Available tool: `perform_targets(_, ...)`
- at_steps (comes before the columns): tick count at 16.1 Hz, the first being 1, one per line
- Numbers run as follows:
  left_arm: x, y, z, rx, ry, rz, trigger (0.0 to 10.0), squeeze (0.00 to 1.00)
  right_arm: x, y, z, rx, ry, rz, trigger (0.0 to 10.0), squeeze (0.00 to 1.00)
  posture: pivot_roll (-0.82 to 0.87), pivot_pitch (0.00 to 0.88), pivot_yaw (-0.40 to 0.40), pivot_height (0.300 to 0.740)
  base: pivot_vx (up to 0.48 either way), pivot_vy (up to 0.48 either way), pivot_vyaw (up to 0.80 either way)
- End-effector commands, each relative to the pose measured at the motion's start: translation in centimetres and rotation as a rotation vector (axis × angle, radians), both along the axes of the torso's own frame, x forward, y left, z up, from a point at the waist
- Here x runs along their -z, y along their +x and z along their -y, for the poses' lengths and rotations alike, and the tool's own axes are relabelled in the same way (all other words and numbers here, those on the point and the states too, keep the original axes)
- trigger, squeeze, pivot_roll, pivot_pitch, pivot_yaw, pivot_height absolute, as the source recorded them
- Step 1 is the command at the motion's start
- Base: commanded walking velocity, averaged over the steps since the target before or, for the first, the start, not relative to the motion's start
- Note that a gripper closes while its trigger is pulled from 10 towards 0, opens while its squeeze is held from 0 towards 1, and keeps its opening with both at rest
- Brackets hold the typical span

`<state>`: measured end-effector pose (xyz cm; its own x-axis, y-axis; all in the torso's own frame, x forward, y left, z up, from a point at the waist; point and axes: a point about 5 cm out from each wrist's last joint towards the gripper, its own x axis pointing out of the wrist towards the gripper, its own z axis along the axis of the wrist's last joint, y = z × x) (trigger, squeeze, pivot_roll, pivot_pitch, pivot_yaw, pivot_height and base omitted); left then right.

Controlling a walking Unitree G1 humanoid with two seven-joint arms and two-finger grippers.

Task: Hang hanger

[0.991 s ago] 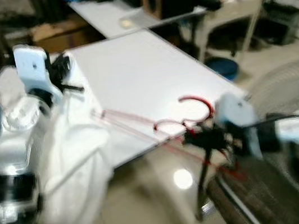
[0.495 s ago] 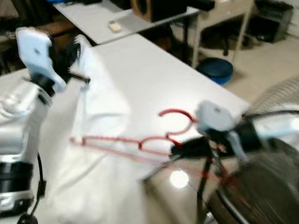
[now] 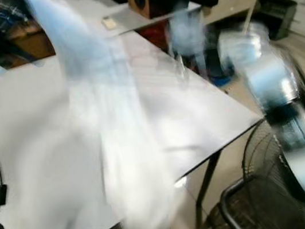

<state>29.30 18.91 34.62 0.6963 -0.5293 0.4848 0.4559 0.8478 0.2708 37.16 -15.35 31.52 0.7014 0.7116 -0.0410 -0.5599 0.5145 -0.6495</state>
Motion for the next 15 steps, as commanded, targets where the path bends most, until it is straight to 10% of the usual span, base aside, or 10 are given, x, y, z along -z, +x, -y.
perform_targets(1,-1.5,-1.0,-0.8,-0.019,-0.036,0.076,10.0,0.00,-3.6,0.3,0.5,0.028,0.192,0.156,10.0,0.00,-0.08,0.000,-0.064,0.740,0.000,0.000,0.00)
perform_targets(4,-2.9,-1.9,-1.1,-0.021,-0.114,0.152,10.0,0.00,-6.7,0.6,0.9,0.001,0.405,0.277,10.0,0.00,-0.08,0.000,-0.074,0.740,0.000,0.000,0.00)
perform_targets(6,-1.9,-1.6,-0.4,-0.015,-0.080,0.113,10.0,0.00,-1.8,1.4,-0.3,-0.060,0.201,0.103,10.0,0.00,-0.08,0.000,-0.076,0.740,0.000,0.000,0.00)
perform_targets(7,0.7,-0.2,0.9,-0.047,-0.045,-0.011,10.0,0.00,4.7,0.9,-0.6,-0.127,0.067,-0.094,10.0,0.00,-0.08,0.000,-0.076,0.740,0.000,0.000,0.00)
perform_targets(11,9.2,2.0,4.0,-0.105,0.141,-0.304,10.0,0.00,11.0,-1.9,0.9,-0.197,-0.047,-0.284,10.0,0.00,-0.10,0.000,-0.058,0.740,0.000,0.000,0.00)
perform_targets(15,14.3,3.4,4.0,-0.179,0.340,-0.427,10.0,0.00,11.3,-5.8,4.3,-0.256,-0.209,-0.382,10.0,0.00,-0.13,0.000,-0.025,0.740,0.000,0.000,0.00)
